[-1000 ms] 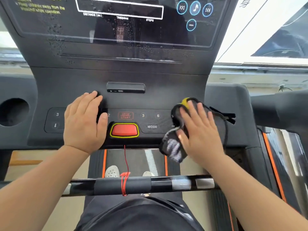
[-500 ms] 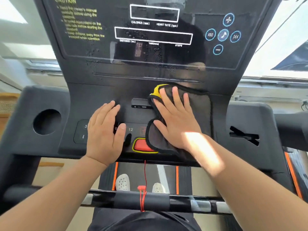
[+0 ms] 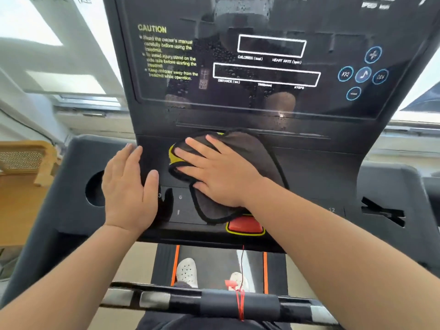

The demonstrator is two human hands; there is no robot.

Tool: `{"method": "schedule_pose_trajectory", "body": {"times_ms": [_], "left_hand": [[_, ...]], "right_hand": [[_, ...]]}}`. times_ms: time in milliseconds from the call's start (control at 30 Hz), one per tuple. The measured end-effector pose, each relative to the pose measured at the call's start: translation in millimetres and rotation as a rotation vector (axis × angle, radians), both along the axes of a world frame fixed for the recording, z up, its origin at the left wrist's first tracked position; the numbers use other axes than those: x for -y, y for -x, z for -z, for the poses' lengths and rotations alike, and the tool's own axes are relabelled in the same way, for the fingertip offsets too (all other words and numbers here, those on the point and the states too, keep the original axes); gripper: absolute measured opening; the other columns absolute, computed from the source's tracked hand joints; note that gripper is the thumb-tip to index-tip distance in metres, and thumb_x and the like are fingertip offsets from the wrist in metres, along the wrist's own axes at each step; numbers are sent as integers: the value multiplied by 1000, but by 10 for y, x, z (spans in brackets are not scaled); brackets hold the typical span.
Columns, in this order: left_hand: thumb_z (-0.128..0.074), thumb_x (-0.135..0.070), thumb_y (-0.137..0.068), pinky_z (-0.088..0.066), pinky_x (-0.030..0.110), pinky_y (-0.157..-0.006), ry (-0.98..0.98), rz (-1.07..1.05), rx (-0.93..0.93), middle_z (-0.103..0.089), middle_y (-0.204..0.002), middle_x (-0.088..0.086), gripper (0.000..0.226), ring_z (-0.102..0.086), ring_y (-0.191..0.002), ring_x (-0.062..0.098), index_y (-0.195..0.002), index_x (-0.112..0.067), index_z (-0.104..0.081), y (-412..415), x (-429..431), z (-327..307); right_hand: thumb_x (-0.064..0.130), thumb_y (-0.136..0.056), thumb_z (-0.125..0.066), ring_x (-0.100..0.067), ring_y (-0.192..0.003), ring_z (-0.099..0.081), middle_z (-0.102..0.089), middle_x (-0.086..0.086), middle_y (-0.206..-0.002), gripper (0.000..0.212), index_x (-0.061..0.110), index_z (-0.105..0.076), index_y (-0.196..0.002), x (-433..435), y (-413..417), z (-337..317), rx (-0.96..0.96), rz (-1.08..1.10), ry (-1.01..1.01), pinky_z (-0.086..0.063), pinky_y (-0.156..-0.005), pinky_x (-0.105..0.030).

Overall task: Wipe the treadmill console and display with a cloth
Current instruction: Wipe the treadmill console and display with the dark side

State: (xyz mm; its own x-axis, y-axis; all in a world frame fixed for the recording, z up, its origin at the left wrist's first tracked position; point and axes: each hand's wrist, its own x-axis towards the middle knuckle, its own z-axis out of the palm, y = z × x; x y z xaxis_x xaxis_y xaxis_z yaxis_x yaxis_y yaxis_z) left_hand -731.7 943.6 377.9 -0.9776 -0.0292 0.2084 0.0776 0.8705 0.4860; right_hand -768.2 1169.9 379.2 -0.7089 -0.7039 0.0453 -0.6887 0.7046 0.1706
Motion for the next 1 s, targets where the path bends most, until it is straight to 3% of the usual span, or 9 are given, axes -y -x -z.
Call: {"method": "schedule_pose_trajectory", "body": {"times_ms": [200, 367, 533, 733, 900, 1000], "left_hand": [[-31, -47, -93, -18, 39, -122, -84, 123, 106, -38, -160, 13, 73, -30, -148, 30, -152, -5, -40, 153, 234, 90], [-29, -49, -93, -20, 38, -124, -164, 223, 167, -34, -163, 6, 73, -29, -150, 23, -155, -9, -37, 189, 404, 141], [-36, -40, -95, -21, 29, -122, -330, 316, 271, -36, -162, -4, 66, -32, -150, 13, -157, -19, -35, 238, 587, 73], [-38, -31, -98, -38, 33, -115, -565, 321, 319, -55, -136, -33, 52, -51, -129, -6, -148, -44, -40, 375, 691, -59], [-37, -31, -99, -42, 44, -113, -543, 240, 280, -61, -135, -18, 50, -56, -128, 4, -148, -34, -46, 382, 652, -58], [-41, -18, -99, -47, 37, -105, -410, 221, 224, -64, -129, -9, 51, -59, -116, 7, -147, -35, -48, 365, 575, -43]], "right_hand": [[56, -102, -43, -27, -159, -12, -22, 2, -171, 57, 30, -45, -153, -368, -308, 14, -6, 277, 43, 3, -127, -47], [62, -99, -39, -38, -156, -17, -28, -6, -169, 64, 25, -45, -151, -453, -462, 13, -12, 460, -30, -12, -124, -61], [71, -96, -35, -40, -157, -11, -24, -5, -170, 75, 25, -45, -154, -23, -297, -6, -6, 339, -75, -3, -124, -63], [66, -99, -33, -30, -158, -4, -19, 2, -172, 68, 29, -42, -156, 693, -48, 54, 29, 211, 15, 19, -122, -50], [65, -102, -33, -26, -160, 2, -9, 4, -174, 67, 32, -31, -161, 756, -66, 76, 110, 242, 70, 20, -123, -46], [67, -100, -33, -25, -160, 2, -8, 3, -174, 69, 31, -33, -160, 550, -303, 126, 198, 324, 129, 3, -127, -50]]}}
